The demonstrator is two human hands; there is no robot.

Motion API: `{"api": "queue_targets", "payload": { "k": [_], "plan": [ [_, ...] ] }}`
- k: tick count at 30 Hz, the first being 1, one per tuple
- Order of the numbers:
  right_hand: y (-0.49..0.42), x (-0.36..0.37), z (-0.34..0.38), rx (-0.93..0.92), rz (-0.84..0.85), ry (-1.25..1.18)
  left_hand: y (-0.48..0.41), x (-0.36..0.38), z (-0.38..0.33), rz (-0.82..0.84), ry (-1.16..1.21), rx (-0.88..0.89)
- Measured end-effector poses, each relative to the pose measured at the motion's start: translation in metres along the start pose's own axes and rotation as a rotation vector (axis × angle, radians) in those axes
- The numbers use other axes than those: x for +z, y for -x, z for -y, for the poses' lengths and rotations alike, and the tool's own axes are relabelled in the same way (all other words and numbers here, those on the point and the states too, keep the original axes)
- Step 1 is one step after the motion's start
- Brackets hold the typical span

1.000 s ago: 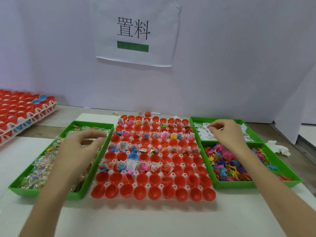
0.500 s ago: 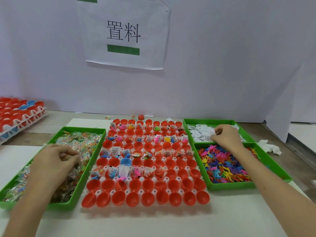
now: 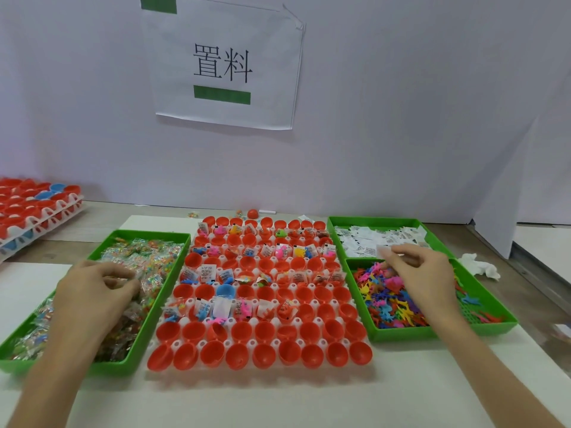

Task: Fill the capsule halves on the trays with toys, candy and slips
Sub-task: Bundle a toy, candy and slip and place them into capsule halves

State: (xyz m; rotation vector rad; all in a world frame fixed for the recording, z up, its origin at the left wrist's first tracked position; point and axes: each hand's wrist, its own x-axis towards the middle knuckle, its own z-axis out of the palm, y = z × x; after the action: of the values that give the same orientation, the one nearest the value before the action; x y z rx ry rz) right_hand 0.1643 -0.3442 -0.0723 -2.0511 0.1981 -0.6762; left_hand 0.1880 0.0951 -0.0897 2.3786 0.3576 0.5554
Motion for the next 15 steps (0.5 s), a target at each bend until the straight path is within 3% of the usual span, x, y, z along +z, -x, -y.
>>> {"api": "queue_targets", "payload": {
  "k": [6, 9, 15],
  "plan": [
    [0.045, 0.000, 0.003, 0.091, -0.037, -0.361, 0.000, 0.002, 0.004, 0.005, -0.074, 0.084],
    [0.052, 0.001, 0.011, 0.034, -0.057, -0.359, -0.001, 0.003, 0.007, 0.050, -0.076, 0.145],
    [0.055, 0.002, 0.015, 0.028, -0.010, -0.331, -0.011, 0.013, 0.025, 0.051, -0.039, 0.095]
  ]
}}
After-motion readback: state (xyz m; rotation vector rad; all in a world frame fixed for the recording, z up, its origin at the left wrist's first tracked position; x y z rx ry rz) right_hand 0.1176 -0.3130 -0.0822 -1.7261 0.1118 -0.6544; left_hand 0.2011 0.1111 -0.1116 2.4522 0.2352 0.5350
